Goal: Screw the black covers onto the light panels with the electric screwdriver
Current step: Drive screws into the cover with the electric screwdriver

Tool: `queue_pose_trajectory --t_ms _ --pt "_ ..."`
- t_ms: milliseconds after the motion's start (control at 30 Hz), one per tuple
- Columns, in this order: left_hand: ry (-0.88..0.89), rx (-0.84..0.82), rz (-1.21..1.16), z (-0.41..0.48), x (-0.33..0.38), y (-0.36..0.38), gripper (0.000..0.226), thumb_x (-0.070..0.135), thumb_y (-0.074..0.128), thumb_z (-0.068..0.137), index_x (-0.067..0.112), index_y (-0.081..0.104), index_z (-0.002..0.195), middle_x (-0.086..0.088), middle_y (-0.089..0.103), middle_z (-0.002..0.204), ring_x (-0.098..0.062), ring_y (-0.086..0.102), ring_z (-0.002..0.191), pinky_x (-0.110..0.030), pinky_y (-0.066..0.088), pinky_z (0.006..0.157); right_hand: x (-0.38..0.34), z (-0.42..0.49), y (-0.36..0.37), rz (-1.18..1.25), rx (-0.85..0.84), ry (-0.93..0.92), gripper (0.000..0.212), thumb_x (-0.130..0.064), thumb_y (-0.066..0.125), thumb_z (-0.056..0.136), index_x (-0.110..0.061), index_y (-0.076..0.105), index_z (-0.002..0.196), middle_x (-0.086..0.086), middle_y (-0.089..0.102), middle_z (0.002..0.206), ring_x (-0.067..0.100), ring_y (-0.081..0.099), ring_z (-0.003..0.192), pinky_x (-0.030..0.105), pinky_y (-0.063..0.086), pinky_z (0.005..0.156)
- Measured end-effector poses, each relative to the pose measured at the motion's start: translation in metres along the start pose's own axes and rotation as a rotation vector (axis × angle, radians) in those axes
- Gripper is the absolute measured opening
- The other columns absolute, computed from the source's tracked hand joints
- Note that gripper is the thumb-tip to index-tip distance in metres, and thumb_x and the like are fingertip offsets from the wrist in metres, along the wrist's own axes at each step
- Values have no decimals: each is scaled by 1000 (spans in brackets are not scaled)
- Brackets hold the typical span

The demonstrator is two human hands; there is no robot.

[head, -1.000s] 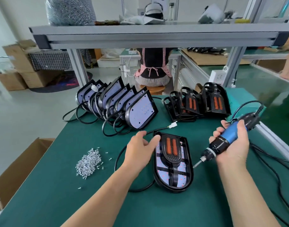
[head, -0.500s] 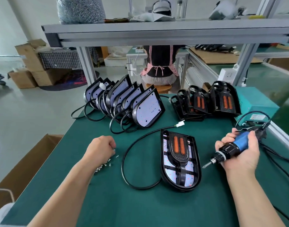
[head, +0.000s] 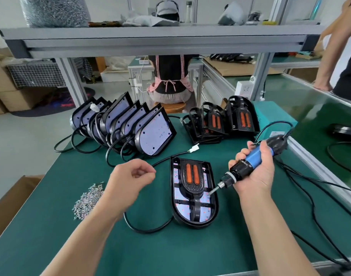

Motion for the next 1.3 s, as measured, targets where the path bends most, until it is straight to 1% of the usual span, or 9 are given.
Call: queue_pose_trajectory --t_ms 67,133,333,467,533,733,867,933,1300 --pt "-6 -81 -138 -9 15 25 20 -2 74 81 18 75 76 2 70 71 -5 61 67 -11 47 63 -1 -9 15 -3 -4 -17 24 -42 62 96 -19 60 101 -6 54 68 9 50 53 23 34 53" --pt "-9 -139 -203 -16 26 47 19 -3 73 81 16 75 77 2 72 73 -5 62 69 -12 49 68 -4 -18 28 1 -19 -44 23 -38 63 96 -18 59 106 -5 55 69 10 51 54 22 36 53" --pt "-81 -185 -323 -25 26 79 24 -2 67 87 19 76 79 1 70 70 -8 63 67 -14 49 64 -18 -40 54 -7 -47 -140 18 -33 66 95 -19 58 102 -6 56 68 9 54 54 20 42 48" --pt "-101 -212 -381 -24 24 81 27 -3 66 88 20 76 77 -1 71 71 -7 63 66 -14 50 63 -26 -47 58 -24 -32 -202 23 -30 68 93 -17 54 107 -5 56 67 10 53 54 19 43 47" --pt "-108 -231 -397 -25 23 82 29 -3 67 87 23 76 77 -2 71 72 -8 63 68 -15 50 64 -29 -48 59 -15 -31 -211 25 -30 69 93 -17 54 109 -5 55 68 10 53 54 20 44 49" --pt "-124 -276 -431 -27 26 88 28 -3 68 87 23 75 79 -2 71 74 -8 64 68 -15 49 63 -31 -48 59 -50 -36 -223 18 -29 67 94 -19 58 104 -5 55 68 10 53 55 19 45 51" --pt "-150 -277 -450 -28 25 90 20 -3 68 87 15 74 84 -3 70 74 -9 63 68 -18 50 65 -31 -48 58 -60 -44 -222 15 -29 68 94 -20 59 101 -6 56 67 9 54 55 19 46 51" --pt "-160 -279 -460 -29 24 91 16 -4 68 88 11 73 89 -3 70 74 -9 63 66 -18 50 64 -32 -48 57 -61 -41 -228 17 -29 67 94 -19 58 104 -5 55 67 9 54 55 19 46 52" --pt "-147 -249 -454 -29 25 92 14 -6 66 88 7 72 90 -1 69 71 -7 62 62 -16 49 62 -33 -46 54 -85 -17 -232 21 -30 68 94 -19 56 107 -5 56 67 9 54 53 18 45 49"
Point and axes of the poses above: each hand's wrist, its own z-axis towards the middle knuckle, its own y-axis out of the palm, x = y × z, the point moved 4 cm from there along z, towards the middle knuckle
